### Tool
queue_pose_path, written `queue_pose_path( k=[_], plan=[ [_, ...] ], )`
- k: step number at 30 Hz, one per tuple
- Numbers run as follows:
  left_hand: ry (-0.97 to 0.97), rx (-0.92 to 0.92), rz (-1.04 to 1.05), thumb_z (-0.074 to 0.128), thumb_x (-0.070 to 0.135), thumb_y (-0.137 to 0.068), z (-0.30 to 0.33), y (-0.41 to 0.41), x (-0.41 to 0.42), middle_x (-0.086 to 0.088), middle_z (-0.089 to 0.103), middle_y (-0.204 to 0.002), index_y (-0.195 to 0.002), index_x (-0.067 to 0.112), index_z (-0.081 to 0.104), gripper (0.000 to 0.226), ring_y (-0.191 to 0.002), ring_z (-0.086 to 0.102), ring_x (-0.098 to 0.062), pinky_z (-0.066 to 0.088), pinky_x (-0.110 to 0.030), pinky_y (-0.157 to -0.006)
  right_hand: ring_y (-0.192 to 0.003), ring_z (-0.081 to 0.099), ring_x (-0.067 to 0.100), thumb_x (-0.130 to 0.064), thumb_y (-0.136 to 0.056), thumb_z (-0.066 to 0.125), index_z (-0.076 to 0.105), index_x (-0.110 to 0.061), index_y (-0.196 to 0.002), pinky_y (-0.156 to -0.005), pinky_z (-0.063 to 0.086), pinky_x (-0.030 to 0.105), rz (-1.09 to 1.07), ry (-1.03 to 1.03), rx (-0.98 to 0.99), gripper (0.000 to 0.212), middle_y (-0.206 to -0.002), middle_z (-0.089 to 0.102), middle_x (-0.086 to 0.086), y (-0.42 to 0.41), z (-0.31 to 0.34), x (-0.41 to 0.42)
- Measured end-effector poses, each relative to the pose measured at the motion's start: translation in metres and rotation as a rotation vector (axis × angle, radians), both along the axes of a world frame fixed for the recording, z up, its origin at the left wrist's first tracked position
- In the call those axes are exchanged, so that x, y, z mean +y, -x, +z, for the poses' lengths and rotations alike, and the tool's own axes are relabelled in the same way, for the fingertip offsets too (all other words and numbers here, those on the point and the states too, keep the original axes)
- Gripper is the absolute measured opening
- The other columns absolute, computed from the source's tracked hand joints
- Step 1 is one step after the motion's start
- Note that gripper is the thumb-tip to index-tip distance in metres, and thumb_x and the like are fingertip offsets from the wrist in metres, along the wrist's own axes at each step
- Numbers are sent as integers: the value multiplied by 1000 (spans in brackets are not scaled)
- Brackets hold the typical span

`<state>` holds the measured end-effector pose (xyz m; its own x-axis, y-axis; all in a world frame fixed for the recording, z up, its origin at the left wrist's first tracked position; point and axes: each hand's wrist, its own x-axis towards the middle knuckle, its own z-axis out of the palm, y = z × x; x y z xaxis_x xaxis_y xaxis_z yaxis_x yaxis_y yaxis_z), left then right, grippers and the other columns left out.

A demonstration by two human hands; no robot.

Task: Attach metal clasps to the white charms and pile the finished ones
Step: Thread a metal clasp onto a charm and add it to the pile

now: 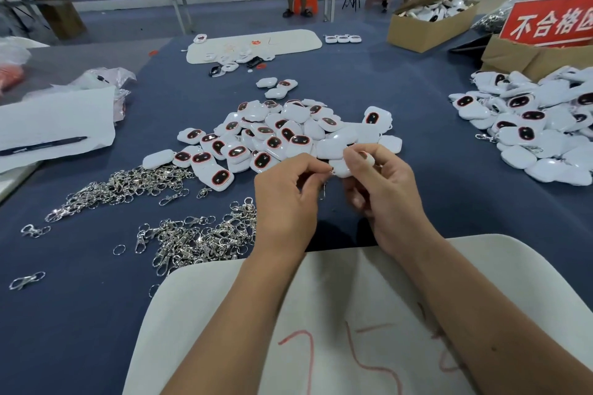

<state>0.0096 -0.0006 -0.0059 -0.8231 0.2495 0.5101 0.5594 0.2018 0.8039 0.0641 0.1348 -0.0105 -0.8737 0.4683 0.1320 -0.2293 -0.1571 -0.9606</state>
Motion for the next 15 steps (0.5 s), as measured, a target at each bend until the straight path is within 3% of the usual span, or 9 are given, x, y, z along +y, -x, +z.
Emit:
queue_pose_path(
  k=[5,11,15],
  plan=[
    [79,-4,-15,72,1,-86,-1,6,-5,18,72,-80,-84,18,77,18,-80,66,3,47,-11,-76,-46,38,15,-17,-95,76,61,-8,-104,-43,32,20,31,-68,45,19,-60,53,2,-1,-2,-2],
    [205,-16,-83,70,0,-90,-1,8,-8,1,73,-79,-84,17,75,19,-77,66,-12,52,-30,-76,-47,42,17,-18,-93,78,56,0,-105,-44,36,21,-5,-117,58,30,-62,59,4,-2,-3,-5],
    [105,-135,-130,69,-3,-90,4,3,-6,1,72,-77,-86,10,75,15,-71,65,-9,53,-23,-70,-46,40,15,-25,-92,78,58,-2,-101,-41,34,21,-8,-58,71,32,-64,58,7,-2,-1,-5]
  ],
)
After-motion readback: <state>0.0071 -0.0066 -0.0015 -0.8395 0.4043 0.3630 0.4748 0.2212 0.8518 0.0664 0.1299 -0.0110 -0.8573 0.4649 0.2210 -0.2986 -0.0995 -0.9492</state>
